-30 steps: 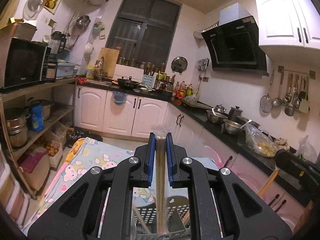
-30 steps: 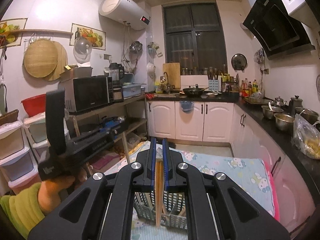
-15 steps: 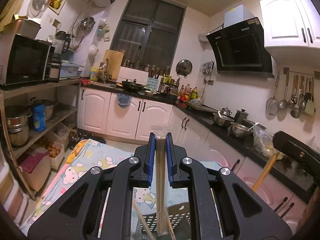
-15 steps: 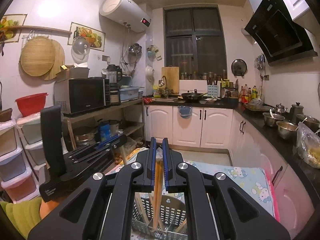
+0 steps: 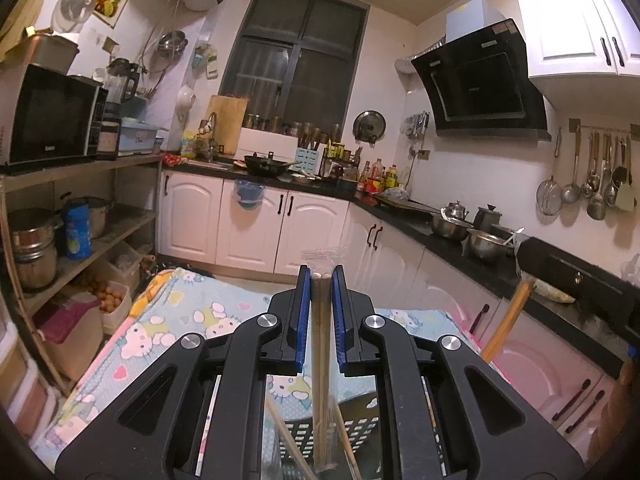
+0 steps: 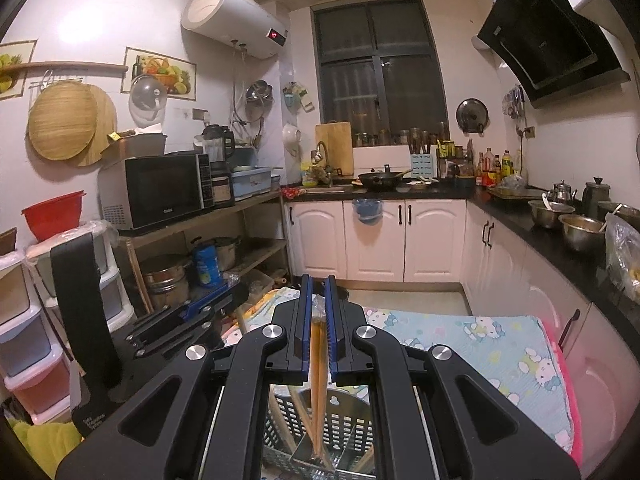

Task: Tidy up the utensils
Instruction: 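Lift the left tool's chopstick over the caddy while the right tool carries its own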

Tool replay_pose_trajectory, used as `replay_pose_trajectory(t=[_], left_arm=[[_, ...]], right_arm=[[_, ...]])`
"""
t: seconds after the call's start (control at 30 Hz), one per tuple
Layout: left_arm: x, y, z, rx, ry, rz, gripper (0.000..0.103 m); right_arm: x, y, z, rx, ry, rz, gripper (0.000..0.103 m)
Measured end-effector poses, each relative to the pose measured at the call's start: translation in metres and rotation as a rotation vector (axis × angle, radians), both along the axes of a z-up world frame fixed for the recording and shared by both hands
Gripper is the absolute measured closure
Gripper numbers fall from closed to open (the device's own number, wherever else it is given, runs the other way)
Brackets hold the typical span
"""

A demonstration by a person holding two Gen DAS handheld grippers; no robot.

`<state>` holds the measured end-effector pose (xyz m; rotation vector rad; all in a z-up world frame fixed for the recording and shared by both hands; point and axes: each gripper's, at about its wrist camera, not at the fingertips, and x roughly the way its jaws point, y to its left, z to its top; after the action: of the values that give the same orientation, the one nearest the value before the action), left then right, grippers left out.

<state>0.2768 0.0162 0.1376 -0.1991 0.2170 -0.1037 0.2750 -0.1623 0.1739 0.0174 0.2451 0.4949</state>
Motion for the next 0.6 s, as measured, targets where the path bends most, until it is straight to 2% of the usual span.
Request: replay_pose_trajectory(t=[0.6], left_arm=[[0.004, -0.002, -0.042, 0.012, 0.058, 0.001, 0.098]], right_arm=[[0.019, 0.009, -0.035, -0.007, 0.017, -0.017, 0.096]])
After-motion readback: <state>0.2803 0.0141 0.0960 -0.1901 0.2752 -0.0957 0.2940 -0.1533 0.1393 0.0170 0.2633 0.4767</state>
